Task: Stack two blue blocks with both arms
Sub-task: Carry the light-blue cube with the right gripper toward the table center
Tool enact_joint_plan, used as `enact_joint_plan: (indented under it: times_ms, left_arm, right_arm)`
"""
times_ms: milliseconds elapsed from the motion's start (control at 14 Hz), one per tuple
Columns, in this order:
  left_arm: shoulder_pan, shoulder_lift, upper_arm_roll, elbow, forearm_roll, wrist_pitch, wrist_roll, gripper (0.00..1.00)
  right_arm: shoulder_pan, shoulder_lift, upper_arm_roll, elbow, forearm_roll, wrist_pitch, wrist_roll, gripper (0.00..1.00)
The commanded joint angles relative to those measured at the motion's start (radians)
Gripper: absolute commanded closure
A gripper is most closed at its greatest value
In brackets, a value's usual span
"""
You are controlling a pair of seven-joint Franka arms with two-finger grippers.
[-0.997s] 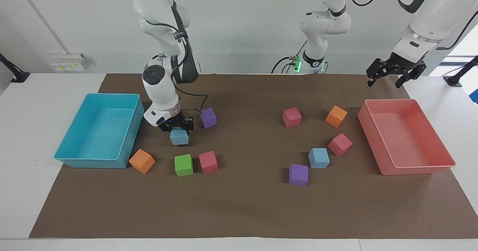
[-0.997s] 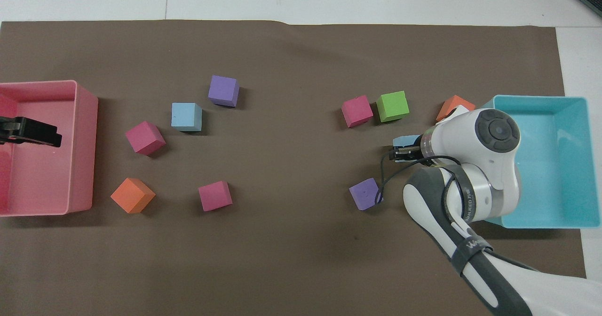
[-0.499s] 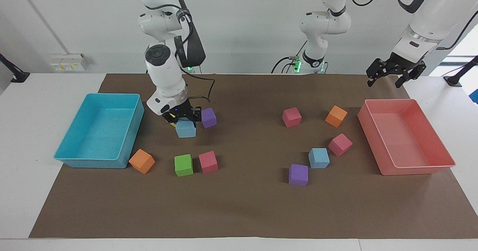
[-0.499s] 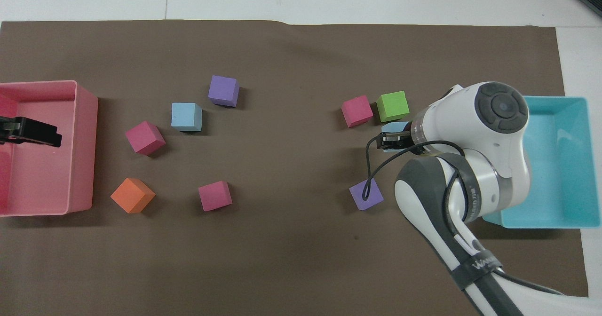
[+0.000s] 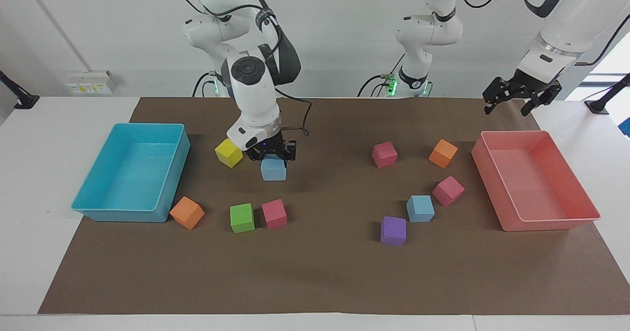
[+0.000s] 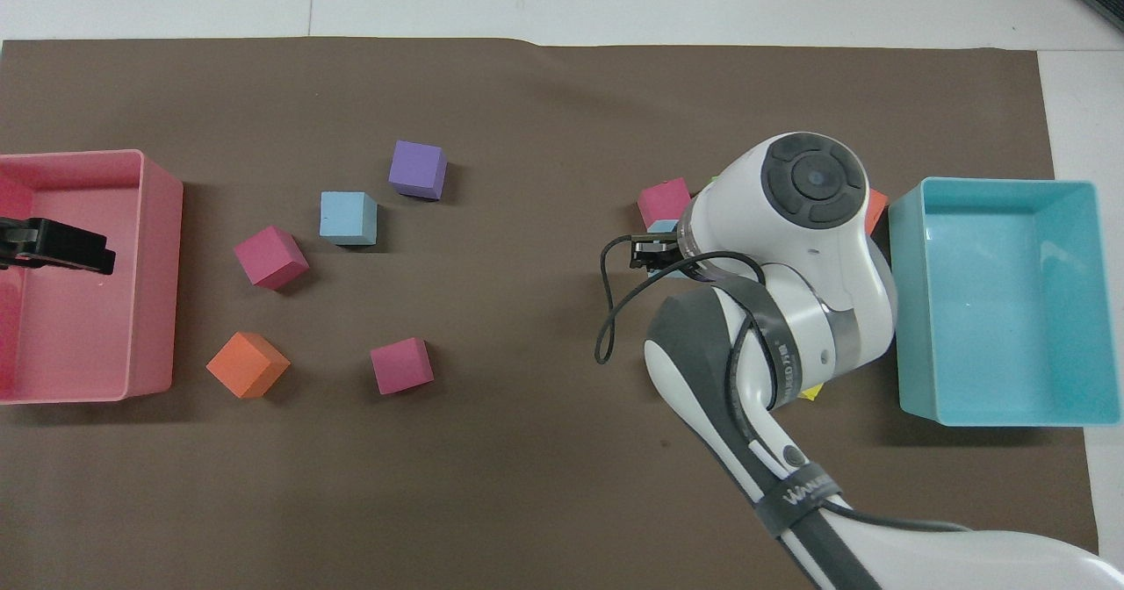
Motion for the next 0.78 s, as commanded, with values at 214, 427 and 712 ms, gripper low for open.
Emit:
enact_joint_plan:
  times_ms: [214, 427, 712]
  left_arm:
    - [-0.004, -0.017, 0.004, -0.016, -0.001, 0.016, 0.002, 0.0]
    - [-0.004, -0.017, 0.004, -0.016, -0.001, 0.014, 0.002, 0.0]
    - [-0.004, -0.017, 0.004, -0.016, -0.001, 0.016, 0.002, 0.0]
  right_arm:
    - [0.073, 0.194, -0.002, 0.221, 0.002, -0.057, 0.178, 1.0]
    - [0.123, 0.245, -0.002, 0.244, 0.002, -0.037, 0.189, 1.0]
    - [0.125, 0.263, 0.018, 0.241, 0.011, 0.005, 0.189, 1.0]
